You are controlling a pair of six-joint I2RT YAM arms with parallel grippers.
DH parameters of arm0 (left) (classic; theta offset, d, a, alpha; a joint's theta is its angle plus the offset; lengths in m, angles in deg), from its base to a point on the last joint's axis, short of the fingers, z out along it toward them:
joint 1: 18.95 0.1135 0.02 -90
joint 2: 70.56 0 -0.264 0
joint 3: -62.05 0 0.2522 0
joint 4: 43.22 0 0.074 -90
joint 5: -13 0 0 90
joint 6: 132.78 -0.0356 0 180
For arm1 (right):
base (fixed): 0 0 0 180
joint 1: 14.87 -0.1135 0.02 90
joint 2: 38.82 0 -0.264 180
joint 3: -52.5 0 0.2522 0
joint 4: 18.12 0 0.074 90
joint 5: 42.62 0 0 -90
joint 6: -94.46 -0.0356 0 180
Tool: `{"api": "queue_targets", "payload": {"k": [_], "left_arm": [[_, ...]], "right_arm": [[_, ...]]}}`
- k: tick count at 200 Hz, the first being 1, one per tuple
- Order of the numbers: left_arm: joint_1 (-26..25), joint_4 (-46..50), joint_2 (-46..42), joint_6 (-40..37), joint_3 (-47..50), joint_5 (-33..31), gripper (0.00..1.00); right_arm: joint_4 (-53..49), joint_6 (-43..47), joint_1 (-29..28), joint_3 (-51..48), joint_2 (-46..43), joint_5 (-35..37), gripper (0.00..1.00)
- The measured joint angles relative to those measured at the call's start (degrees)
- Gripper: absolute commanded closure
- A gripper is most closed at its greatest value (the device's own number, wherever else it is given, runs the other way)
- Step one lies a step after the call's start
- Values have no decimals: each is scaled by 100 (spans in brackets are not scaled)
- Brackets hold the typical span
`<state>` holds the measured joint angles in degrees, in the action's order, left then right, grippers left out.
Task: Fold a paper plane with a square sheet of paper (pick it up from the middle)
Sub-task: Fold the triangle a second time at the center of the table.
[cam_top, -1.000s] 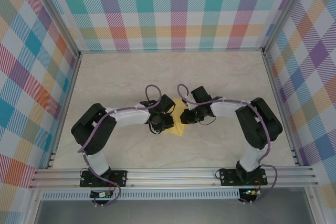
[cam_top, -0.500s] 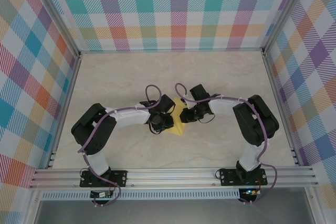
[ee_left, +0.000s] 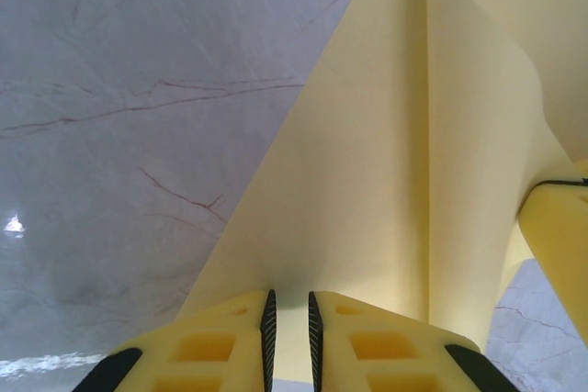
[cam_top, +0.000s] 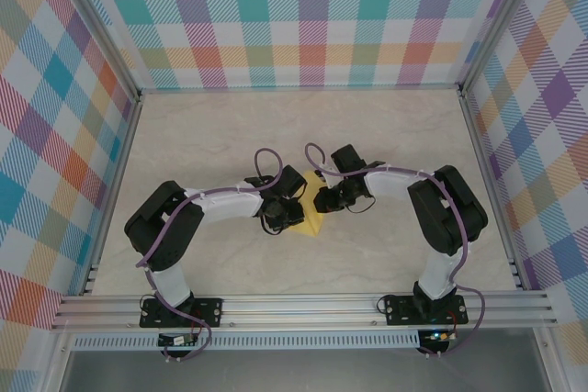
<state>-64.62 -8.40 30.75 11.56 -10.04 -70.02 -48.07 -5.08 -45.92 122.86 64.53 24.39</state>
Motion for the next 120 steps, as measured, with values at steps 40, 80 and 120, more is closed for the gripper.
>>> {"api": "queue_targets", "payload": {"k": [40,80,120], "left_arm": [[0,2,0,-2,0,2,81],[0,4,0,-20,0,2,81],[0,4,0,-20,0,2,81]], "right_arm": [[-4,17,22,17,11,2,88],[-28,70,22,20,87,7,87],[-107,129,22,20,98,42,87]]}}
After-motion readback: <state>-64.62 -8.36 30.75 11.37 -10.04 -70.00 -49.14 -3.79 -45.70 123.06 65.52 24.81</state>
